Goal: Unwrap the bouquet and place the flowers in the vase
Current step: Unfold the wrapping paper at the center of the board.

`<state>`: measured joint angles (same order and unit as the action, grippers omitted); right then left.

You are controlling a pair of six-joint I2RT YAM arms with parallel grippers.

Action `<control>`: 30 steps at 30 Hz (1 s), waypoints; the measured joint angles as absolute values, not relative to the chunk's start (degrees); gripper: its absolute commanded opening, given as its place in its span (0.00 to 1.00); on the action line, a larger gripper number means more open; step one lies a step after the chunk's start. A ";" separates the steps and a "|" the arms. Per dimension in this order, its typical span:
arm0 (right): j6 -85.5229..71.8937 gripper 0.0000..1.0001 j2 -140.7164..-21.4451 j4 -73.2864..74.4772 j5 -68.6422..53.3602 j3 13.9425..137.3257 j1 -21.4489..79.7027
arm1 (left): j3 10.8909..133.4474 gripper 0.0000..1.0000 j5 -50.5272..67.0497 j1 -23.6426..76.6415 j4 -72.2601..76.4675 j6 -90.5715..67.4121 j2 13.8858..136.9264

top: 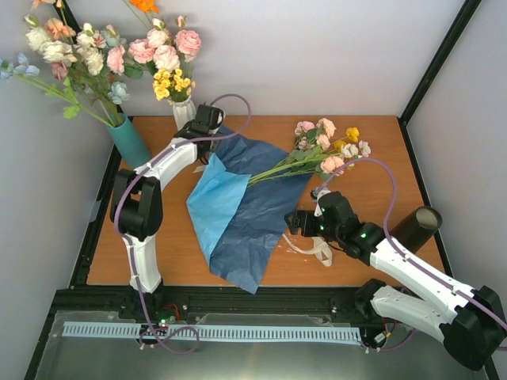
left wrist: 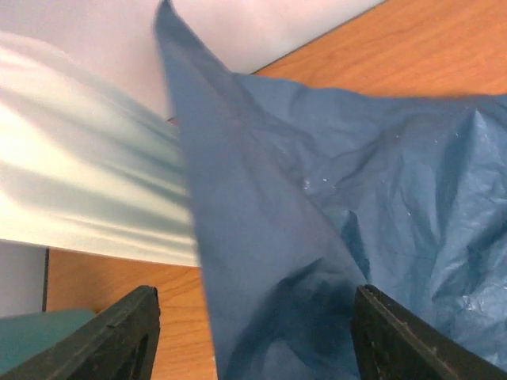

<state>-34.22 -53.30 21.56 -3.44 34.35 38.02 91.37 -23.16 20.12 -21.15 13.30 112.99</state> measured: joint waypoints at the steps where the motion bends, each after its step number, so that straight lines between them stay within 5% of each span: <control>1: -34.04 0.95 -53.32 21.58 -3.42 34.37 38.02 | 92.23 0.77 -24.05 19.94 -22.28 11.97 112.99; 5: -33.65 0.95 -54.13 21.54 -3.51 34.92 38.02 | 94.87 0.99 -25.26 19.99 -26.61 6.68 110.87; 15: -33.95 0.95 -66.41 13.74 -8.19 40.93 38.02 | 92.62 1.00 -23.35 19.99 -38.83 -6.20 93.43; 30: -40.53 0.89 -103.96 -1.10 -23.18 61.08 38.02 | 54.11 1.00 -7.38 19.99 -38.09 -15.94 64.97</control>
<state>-40.53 -103.96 -1.10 -23.18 61.08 38.02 54.11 -7.38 19.99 -38.09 -15.94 64.97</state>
